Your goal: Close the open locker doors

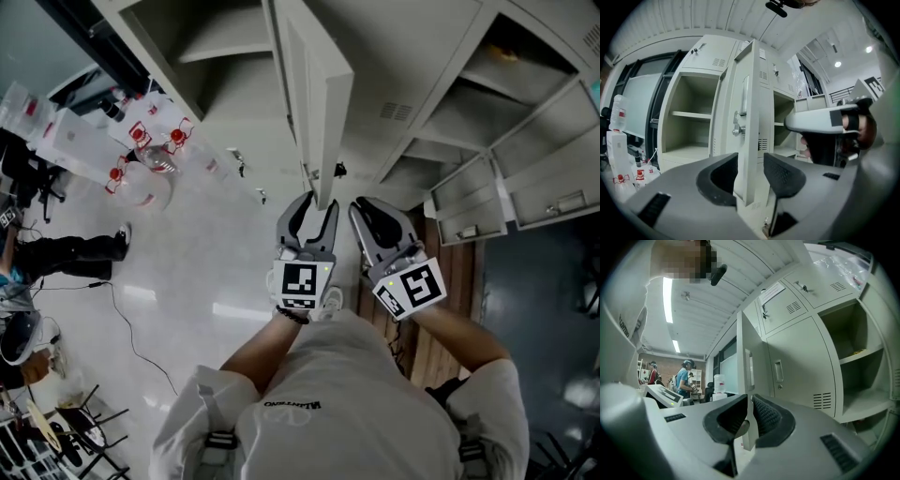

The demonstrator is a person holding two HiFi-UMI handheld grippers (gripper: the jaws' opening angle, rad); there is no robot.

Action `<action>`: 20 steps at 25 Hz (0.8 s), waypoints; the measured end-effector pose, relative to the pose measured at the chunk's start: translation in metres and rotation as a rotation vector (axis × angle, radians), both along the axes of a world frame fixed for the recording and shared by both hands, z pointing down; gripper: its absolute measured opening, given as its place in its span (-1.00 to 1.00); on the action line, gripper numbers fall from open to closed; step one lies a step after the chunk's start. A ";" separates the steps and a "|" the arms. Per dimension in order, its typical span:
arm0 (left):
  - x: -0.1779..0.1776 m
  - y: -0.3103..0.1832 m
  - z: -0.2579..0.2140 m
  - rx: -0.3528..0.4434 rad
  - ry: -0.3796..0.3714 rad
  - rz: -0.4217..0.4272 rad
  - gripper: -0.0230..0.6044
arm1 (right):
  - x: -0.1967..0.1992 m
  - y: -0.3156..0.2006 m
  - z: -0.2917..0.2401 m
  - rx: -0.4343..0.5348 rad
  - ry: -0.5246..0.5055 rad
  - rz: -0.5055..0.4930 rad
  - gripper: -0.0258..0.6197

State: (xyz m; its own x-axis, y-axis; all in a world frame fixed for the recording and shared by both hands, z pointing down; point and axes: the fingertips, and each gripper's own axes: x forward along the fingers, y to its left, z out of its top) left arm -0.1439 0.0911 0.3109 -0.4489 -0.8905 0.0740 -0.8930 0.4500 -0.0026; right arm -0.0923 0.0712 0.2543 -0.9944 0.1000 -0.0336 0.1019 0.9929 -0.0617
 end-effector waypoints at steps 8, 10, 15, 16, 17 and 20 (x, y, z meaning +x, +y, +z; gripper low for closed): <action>-0.007 -0.012 0.014 -0.052 0.011 -0.004 -0.49 | -0.003 -0.002 -0.008 0.007 0.004 0.037 -0.74; -0.009 -0.009 0.015 -0.059 0.005 -0.009 -0.65 | -0.007 0.000 -0.011 0.007 0.001 0.030 -0.74; -0.019 0.021 0.018 -0.045 -0.006 0.021 -0.66 | -0.021 0.020 -0.018 -0.030 -0.032 -0.074 -0.66; -0.023 0.031 0.019 -0.039 -0.013 0.028 -0.66 | -0.025 0.028 -0.022 -0.037 -0.042 -0.118 -0.62; -0.029 0.041 0.019 -0.029 -0.019 0.039 -0.66 | -0.031 0.037 -0.025 -0.040 -0.052 -0.163 -0.60; -0.047 0.065 0.015 0.023 -0.025 0.104 -0.66 | -0.053 0.064 -0.037 -0.045 -0.076 -0.272 -0.52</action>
